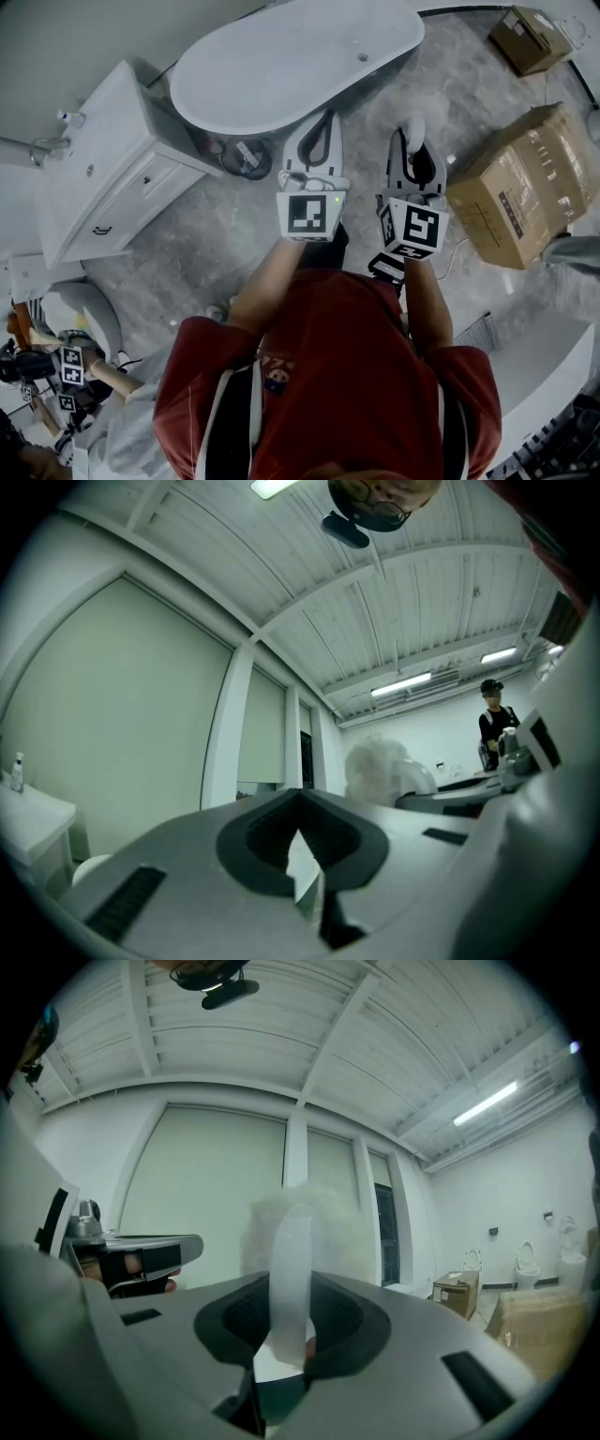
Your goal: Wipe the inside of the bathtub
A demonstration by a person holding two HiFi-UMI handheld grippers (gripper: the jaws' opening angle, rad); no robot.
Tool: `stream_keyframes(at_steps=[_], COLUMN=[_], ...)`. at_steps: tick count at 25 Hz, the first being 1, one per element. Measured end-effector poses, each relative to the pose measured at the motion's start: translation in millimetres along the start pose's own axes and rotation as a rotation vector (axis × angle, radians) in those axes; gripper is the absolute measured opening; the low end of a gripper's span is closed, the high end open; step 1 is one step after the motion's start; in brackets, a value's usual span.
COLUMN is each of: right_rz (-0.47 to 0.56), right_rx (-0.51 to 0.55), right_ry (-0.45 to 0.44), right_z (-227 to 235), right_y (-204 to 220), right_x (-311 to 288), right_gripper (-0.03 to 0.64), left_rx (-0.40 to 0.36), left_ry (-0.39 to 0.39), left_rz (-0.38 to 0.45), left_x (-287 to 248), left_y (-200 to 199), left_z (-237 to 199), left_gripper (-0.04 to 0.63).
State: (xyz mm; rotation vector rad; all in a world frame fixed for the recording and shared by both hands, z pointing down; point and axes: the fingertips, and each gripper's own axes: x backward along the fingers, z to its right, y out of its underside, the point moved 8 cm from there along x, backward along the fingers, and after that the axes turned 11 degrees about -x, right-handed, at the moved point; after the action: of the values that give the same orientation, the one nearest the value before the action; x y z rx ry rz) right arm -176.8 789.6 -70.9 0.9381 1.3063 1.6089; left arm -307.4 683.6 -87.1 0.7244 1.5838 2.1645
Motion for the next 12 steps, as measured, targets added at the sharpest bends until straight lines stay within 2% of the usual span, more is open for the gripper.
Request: stream_keyframes(at_steps=[8,12], right_rz=[-0.025,-0.025], right_rx=[0.031,0.015], right_ry=[-0.026,-0.013], right_z=[6.0,10.9], right_y=[-0.1,5.0], right_x=[-122.2,-178.2], right_gripper=[0.095,0.095], left_rx=[0.042,0.04], left_ry=[-0.032,-0.02], left_rz=[-0.024,-0.057], left_x=[-98.7,-145.7], left_y=[35.3,64.2], left_z=[-52.8,-74.8], left_gripper=[0.015,0.015])
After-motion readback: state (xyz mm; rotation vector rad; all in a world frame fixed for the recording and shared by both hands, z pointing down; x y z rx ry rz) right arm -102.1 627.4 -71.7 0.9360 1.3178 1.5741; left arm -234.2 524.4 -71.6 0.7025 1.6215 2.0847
